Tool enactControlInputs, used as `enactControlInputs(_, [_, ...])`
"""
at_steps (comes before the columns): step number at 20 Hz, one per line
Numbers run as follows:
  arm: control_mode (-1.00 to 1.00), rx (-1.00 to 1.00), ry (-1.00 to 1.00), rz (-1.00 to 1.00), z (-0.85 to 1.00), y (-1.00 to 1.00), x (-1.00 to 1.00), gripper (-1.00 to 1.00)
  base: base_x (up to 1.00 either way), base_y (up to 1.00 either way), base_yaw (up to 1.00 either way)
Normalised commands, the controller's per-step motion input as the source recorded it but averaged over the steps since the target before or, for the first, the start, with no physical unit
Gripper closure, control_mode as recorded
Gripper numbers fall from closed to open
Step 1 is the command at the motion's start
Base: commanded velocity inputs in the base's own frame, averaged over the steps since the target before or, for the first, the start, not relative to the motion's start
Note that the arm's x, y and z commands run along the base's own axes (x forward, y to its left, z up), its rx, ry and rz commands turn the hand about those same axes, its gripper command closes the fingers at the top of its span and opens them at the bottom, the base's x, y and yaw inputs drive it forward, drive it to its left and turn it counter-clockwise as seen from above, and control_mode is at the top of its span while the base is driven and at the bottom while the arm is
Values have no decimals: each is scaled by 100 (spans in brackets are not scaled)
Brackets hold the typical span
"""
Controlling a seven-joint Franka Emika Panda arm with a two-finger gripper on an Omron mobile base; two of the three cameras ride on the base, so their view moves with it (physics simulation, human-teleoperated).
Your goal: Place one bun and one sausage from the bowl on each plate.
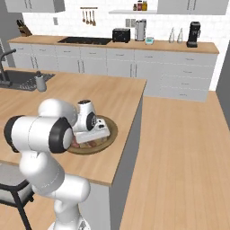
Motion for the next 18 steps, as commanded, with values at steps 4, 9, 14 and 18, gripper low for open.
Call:
enactControlInputs(4, [-100,0,0,3,-35,-5,0,-100,0,0,0])
enactControlInputs(9, [-100,-1,0,1,-37,0,0,100,0,0,0])
enactControlInputs(14, [-100,1,-1,0,1,0,0,100,0,0,0])
enactControlInputs(18, [-100,2,-8,0,63,3,-10,100,0,0,0])
